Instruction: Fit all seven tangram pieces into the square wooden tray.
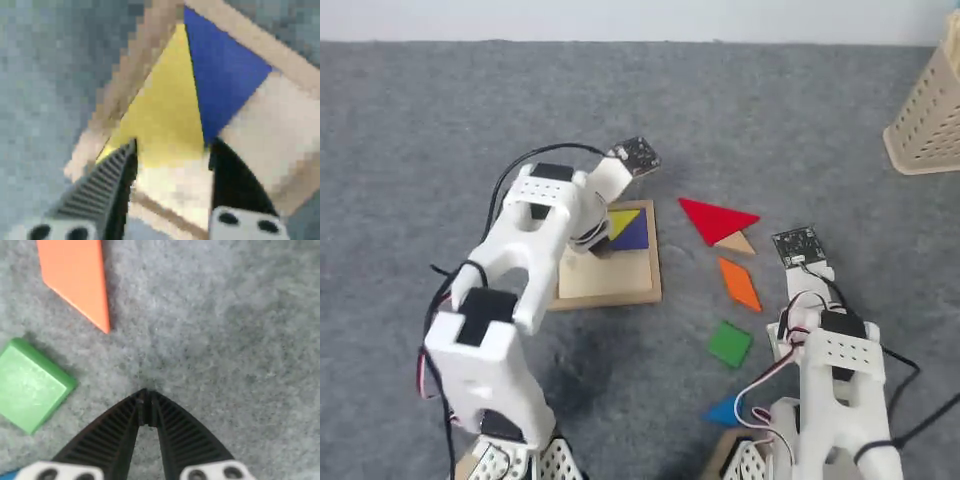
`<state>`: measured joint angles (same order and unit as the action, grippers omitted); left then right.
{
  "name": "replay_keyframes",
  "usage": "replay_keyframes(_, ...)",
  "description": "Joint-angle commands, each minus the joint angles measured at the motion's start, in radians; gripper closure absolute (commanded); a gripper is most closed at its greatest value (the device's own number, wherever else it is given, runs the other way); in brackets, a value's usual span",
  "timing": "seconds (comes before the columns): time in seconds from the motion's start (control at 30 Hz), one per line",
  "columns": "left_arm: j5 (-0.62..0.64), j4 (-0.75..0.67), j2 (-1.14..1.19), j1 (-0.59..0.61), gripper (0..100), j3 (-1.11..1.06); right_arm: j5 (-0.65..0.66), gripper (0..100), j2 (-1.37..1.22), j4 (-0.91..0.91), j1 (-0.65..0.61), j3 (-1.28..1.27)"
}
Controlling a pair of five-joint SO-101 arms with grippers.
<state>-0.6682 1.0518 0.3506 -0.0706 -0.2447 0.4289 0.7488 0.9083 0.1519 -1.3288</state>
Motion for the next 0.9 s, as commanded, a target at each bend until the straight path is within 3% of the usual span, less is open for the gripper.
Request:
replay_keyframes(0.0, 0.002, 0.015, 0.043, 0.005, 78, 0.102, 0.023, 98.2, 0.028, -0.013, 0.008, 0.005)
replay_keyframes(0.13, 0.000, 0.158, 0.018, -0.003, 78, 0.171, 0.023, 98.2, 0.028, -0.013, 0.008, 0.005)
replay_keyframes(0.27, 0.006, 0.190, -0.094, -0.003, 80, 0.168, 0.023, 98.2, 0.028, -0.013, 0.008, 0.005)
replay_keyframes(0.4, 0.115, 0.157, -0.175, -0.017, 79, 0.148, 0.023, 98.2, 0.028, -0.013, 0.008, 0.005)
replay_keyframes(0.57, 0.321, -0.025, -0.107, -0.084, 79, 0.139, 0.023, 98.2, 0.028, -0.013, 0.008, 0.005)
replay_keyframes(0.67, 0.336, -0.092, -0.005, -0.132, 79, 0.151, 0.023, 98.2, 0.028, -0.010, 0.008, 0.005)
replay_keyframes(0.87, 0.325, -0.060, 0.109, -0.141, 80, 0.205, 0.023, 98.2, 0.028, -0.010, 0.008, 0.005)
